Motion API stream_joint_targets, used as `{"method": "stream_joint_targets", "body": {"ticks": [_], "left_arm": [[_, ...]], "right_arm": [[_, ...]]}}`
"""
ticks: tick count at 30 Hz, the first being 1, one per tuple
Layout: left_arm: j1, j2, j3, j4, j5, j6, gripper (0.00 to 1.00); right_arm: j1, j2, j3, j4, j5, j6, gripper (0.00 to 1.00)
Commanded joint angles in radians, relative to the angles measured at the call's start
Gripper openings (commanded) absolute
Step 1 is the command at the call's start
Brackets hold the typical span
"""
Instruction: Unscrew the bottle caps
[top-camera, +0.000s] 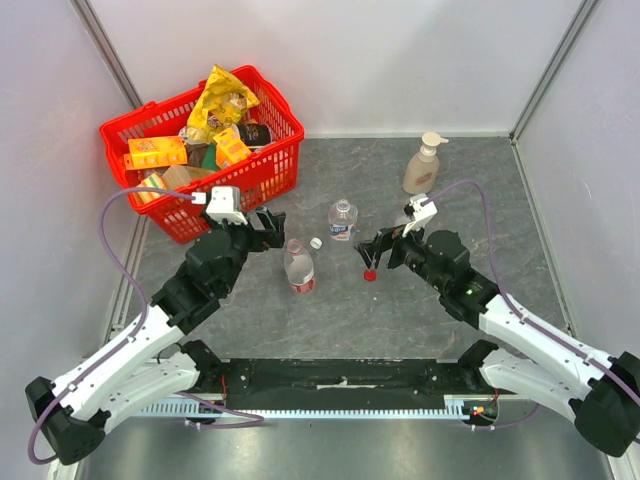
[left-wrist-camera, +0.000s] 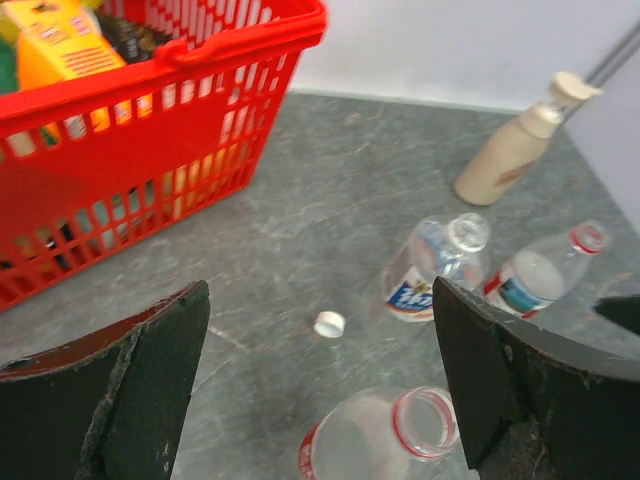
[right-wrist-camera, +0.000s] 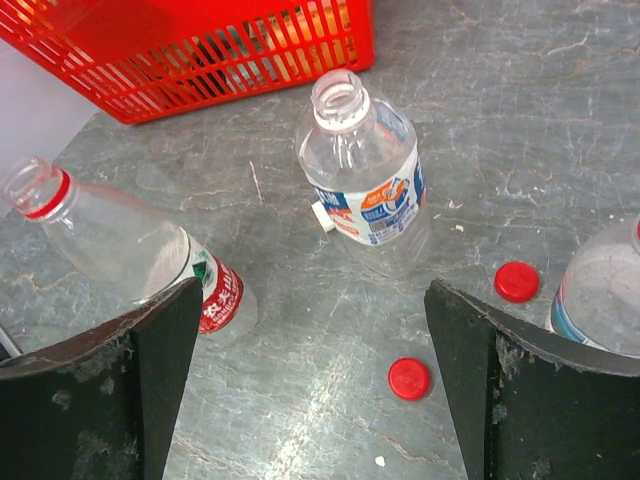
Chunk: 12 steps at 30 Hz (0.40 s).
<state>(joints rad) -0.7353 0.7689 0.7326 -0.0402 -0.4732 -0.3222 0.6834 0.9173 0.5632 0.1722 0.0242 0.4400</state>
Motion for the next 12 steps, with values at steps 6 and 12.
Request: {"method": "stream_joint_targets", "body": {"ticks": [6,12], "left_arm": [[-0.001,0.000,0.027,-0.086,-0.229,-0.049,0.98],[-0.001,-0.045,-0.056,-0.024,-0.280,0.046,1.00]], "right_arm": [[-0.002,-0.023,0.144,-0.025,0.037,-0.057,0.98],[-0.001,-0.034,0.159,-0.057,0.130,-0.084,0.98]]}}
